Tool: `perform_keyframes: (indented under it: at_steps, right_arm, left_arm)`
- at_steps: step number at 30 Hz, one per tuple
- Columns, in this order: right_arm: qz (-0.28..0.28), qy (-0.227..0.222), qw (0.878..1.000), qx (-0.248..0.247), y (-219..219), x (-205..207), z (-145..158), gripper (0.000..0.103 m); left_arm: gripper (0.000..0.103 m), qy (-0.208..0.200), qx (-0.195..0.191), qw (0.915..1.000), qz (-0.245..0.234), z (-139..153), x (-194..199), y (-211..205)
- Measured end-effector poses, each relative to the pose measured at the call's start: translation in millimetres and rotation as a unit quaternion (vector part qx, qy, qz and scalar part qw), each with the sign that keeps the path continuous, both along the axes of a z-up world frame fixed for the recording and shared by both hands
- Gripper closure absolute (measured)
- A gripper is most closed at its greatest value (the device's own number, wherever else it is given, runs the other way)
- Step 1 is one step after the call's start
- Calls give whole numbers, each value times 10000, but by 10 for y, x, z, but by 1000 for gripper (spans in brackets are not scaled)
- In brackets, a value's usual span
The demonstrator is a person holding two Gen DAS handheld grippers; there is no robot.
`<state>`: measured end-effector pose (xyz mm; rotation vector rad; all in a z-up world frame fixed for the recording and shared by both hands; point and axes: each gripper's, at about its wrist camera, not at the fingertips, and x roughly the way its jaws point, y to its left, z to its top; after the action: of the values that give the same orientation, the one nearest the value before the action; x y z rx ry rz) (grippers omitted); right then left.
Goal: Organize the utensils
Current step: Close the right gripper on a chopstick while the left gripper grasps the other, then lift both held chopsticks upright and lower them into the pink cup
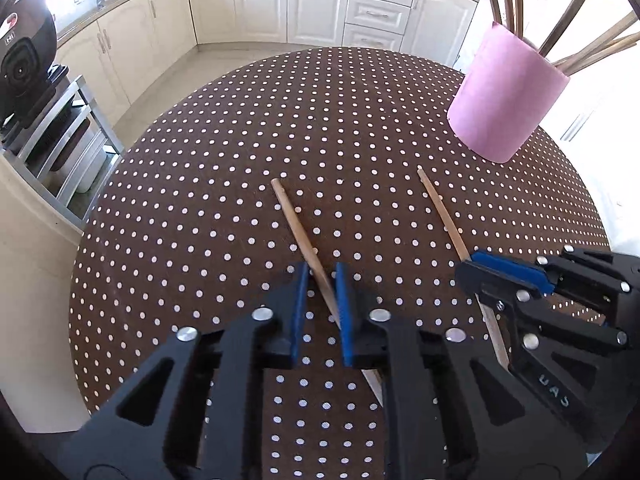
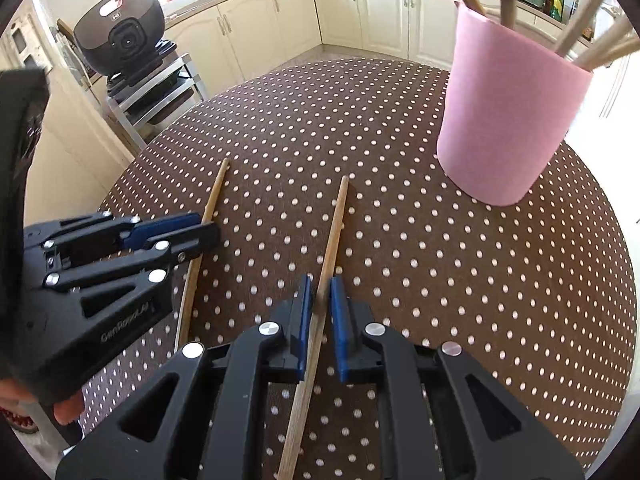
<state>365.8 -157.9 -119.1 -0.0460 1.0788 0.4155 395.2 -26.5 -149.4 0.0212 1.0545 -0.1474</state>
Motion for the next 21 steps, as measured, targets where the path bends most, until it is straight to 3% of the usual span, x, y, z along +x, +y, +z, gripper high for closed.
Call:
perform_keyframes:
  at_steps: [5,9,15,21]
  right_arm:
    - [-103,-49,9999,-14,34,37,-1,96]
    - [-143,-161,9997,129,-19,-52,46,98]
    - [-149,-537,9977,396,-177,-257,419,98]
    - [-184,-1143,9910,666,-379,-554,913,98]
  left_arm:
    - [97,-44,-181,9998,-48,0,-8,89]
    - [97,-156,-251,9995,-137,79,-101,84]
    - [98,-630,-371,9969,-300,489,-375,60]
    - [98,-1326,-538,9885,-496,1052,-766,69]
